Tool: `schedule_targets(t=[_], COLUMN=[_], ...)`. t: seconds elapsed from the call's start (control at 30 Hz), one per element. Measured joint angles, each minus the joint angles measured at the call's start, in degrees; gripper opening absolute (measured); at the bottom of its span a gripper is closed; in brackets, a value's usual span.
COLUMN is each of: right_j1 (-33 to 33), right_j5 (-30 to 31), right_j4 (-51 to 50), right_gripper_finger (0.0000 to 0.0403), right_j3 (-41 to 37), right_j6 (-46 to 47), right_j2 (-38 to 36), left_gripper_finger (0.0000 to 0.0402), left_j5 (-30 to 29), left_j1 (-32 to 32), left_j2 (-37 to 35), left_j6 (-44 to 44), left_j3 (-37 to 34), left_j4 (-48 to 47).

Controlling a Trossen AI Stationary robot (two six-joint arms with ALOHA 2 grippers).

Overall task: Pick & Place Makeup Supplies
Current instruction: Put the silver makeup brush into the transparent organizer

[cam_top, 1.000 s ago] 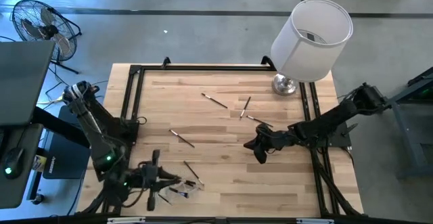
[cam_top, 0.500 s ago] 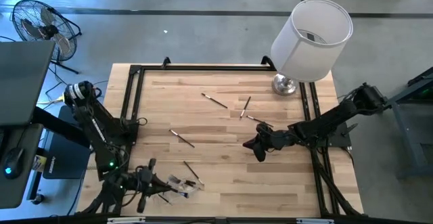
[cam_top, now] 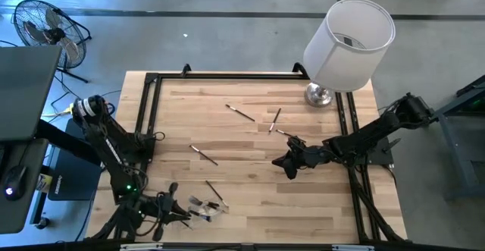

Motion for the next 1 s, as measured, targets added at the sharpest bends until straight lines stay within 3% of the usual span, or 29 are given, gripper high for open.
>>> schedule_targets(t=[0.4, 0.77, 1.0], right_j1=[-0.67, -3.26, -5.38], right_j5=[-0.26, -3.09, -5.90], right_j4=[0.00, -0.02, -0.04], right_gripper_finger=[0.0000, 0.0000, 0.0000], right_j3=[0.00, 0.00, 0.00], right_j6=[1.47, -1.21, -6.35], right_j2=[0.00, 0.02, 0.02], left_gripper_finger=[0.0062, 0.0023, 0.0006], left_j5=[1.56, -1.54, -9.74], left_j1=[0.02, 0.06, 0.04], left_j2=[0.79, -0.85, -10.63], left_j6=[-3.25, -2.47, 9.23], left_j3=[0.02, 0.04, 0.09], left_j4=[-0.01, -0.07, 0.00])
